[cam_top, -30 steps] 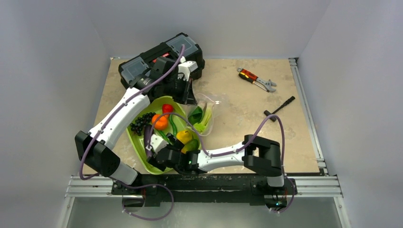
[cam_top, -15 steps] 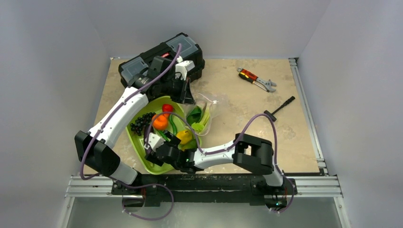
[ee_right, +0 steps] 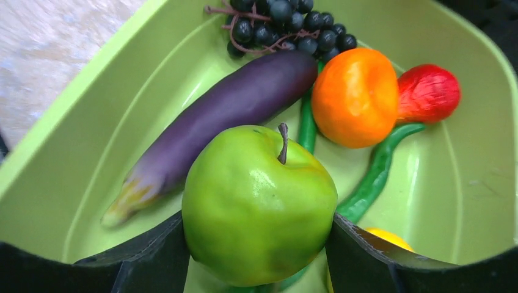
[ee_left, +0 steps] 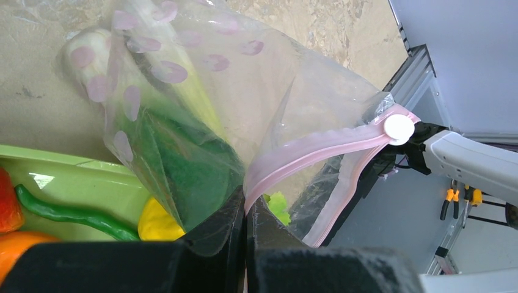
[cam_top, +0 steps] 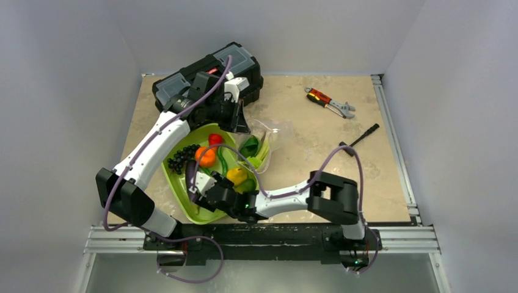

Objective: Place the food in the zip-top bag and seal the zipper
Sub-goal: Pick up the fake fruit from the bin, then place the fake fruit in the bin.

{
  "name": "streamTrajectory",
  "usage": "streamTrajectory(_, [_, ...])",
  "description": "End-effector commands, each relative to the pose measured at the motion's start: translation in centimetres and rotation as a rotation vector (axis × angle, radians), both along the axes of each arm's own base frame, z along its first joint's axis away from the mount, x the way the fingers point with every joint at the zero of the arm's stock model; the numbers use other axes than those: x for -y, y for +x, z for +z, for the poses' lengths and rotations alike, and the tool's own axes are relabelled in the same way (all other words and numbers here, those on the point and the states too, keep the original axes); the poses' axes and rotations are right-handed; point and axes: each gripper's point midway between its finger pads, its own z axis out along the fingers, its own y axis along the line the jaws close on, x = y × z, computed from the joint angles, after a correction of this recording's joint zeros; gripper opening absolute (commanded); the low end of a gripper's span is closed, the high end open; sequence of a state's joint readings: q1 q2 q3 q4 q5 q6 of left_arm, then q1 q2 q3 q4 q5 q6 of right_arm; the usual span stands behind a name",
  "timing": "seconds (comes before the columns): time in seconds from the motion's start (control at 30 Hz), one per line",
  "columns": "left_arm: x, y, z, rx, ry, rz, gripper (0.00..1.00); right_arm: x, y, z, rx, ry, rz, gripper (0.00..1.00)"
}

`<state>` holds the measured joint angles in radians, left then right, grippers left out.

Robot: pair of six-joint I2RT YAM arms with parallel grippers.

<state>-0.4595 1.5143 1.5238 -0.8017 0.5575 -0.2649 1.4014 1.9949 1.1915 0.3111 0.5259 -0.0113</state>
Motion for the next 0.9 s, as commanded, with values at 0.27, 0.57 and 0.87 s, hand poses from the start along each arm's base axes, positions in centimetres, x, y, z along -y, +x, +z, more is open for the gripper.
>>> streamTrajectory(0.27, [-0.2, 0.8, 1.3, 0.049, -0.054, -0.003, 0.0, 3.2, -6.3, 17.6, -0.135, 0.396, 0.269, 0.04])
streamTrajectory(0.57, [0.4, 0.0, 2.3, 0.042, -0.117, -0.018, 0.0, 13.0, -0.9, 20.2, -0.108, 0.415, -0.092, 0.0])
streamTrajectory(0.87, [1.8, -1.2, 3.0, 0.041, -0.165, -0.066, 0.0, 18.4, 3.0, 19.6, -0.122, 0.451, -0.343, 0.0])
